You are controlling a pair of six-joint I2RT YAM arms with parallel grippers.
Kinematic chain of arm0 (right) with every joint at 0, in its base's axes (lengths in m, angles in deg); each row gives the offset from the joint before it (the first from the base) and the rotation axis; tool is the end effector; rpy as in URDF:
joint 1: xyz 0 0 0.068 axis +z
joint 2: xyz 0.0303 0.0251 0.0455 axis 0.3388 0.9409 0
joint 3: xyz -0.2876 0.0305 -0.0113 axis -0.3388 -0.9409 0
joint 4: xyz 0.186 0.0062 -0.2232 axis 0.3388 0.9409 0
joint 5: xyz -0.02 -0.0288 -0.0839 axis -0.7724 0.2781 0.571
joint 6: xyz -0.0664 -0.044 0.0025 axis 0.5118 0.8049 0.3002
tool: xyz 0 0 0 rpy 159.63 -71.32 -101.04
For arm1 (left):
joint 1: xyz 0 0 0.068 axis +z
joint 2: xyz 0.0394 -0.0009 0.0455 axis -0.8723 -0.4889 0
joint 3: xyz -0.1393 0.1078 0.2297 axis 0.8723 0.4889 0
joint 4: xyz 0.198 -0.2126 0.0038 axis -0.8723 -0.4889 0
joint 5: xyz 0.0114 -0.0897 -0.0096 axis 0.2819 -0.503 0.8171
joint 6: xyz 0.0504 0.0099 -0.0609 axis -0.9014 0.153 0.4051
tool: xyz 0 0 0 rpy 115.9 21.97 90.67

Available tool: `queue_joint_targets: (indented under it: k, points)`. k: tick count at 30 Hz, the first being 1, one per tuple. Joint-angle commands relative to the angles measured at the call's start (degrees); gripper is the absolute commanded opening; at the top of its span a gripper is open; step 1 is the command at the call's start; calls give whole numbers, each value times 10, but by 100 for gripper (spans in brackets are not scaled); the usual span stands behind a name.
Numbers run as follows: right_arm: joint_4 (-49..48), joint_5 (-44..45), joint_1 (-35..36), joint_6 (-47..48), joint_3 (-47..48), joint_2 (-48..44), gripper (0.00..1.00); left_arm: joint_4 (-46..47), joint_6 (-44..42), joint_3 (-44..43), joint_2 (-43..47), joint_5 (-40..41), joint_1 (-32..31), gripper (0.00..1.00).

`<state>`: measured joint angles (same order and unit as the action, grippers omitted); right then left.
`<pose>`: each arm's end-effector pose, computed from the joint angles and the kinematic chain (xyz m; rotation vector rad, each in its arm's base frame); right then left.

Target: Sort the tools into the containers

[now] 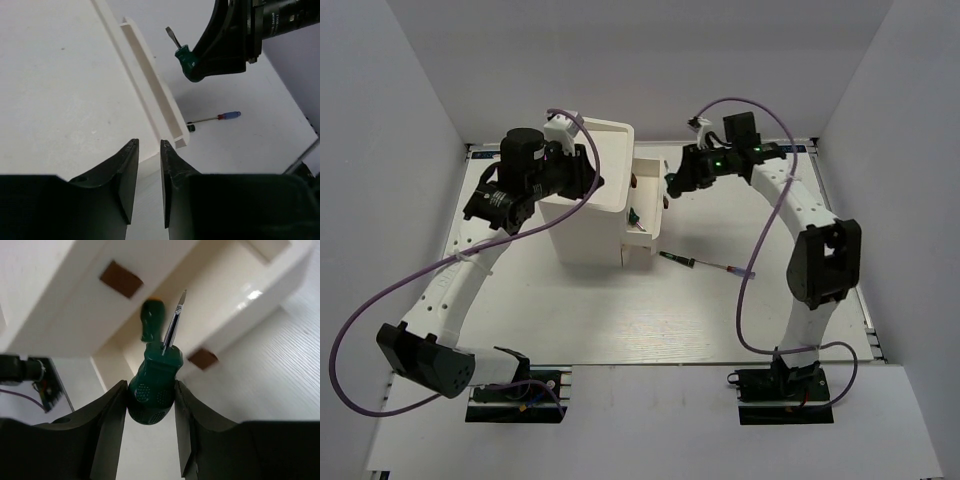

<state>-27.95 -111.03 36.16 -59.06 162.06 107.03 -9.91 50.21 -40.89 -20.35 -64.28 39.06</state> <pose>0.4344 0.1759 0.3160 -0.7150 2.1403 0.9899 0.3051 -0.1452 0.4300 0.4049 2.0027 -0.6921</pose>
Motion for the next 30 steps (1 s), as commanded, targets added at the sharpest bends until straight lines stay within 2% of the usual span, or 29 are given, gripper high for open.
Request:
queue_joint_targets:
  k: [1, 2, 5, 7, 8, 9, 10, 12, 14, 15, 16, 18, 19, 20, 21, 22, 23, 25, 26, 27, 30]
  points:
    - [-54, -29, 42, -109, 63, 47, 0, -26, 21, -20, 20, 110, -2, 34]
    - [-65, -25, 48, -114, 67, 73, 0, -35, 28, -20, 25, 134, -2, 34]
    - [-67, 1, 67, -125, 105, 100, 0, -56, 62, -6, 59, 255, 11, 49]
    - [-68, 19, 72, -134, 128, 121, 14, -73, 78, -6, 64, 335, 16, 61]
    - [-66, 20, 75, -136, 130, 124, 24, -89, 90, -6, 64, 350, 25, 61]
    - [-67, 25, 74, -135, 130, 126, 50, -94, 90, -13, 64, 359, 25, 63]
    - [-66, 18, 75, -132, 126, 124, 56, -100, 99, -13, 54, 372, 41, 63]
    - [-66, 13, 72, -123, 119, 109, 58, -100, 107, -19, 47, 372, 54, 60]
    - [-70, 4, 68, -113, 116, 100, 49, -93, 119, -19, 41, 367, 79, 49]
    - [-74, 3, 68, -111, 116, 81, 34, -86, 124, -13, 41, 350, 89, 43]
    - [-77, -1, 68, -103, 109, 73, 25, -79, 124, -6, 34, 340, 101, 31]
    - [-81, -4, 63, -99, 98, 47, 5, -65, 137, 0, 18, 300, 136, 18]
    - [-82, 10, 61, -85, 87, 42, 0, -65, 143, 6, 12, 289, 147, 6]
    - [-82, 22, 58, -77, 79, 25, 0, -53, 148, 16, 12, 268, 169, 1]
    - [-70, 40, 57, -68, 67, 12, 0, -48, 157, 23, 5, 257, 180, 1]
    - [-63, 110, 55, -26, 57, 5, 0, -42, 157, 30, 5, 248, 189, 0]
    - [-55, 140, 55, -12, 53, 2, 0, -36, 162, 42, -2, 228, 199, 0]
    - [5, 242, 55, 54, 59, 18, 0, -22, 162, 48, -23, 196, 230, 0]
    - [5, 259, 55, 69, 70, 28, 0, -22, 162, 48, -33, 181, 230, 0]
    - [56, 269, 54, 75, 79, 37, 0, -12, 153, 48, -45, 166, 238, 0]
    - [83, 246, 53, 94, 93, 85, 0, 20, 126, 39, -91, 86, 243, 2]
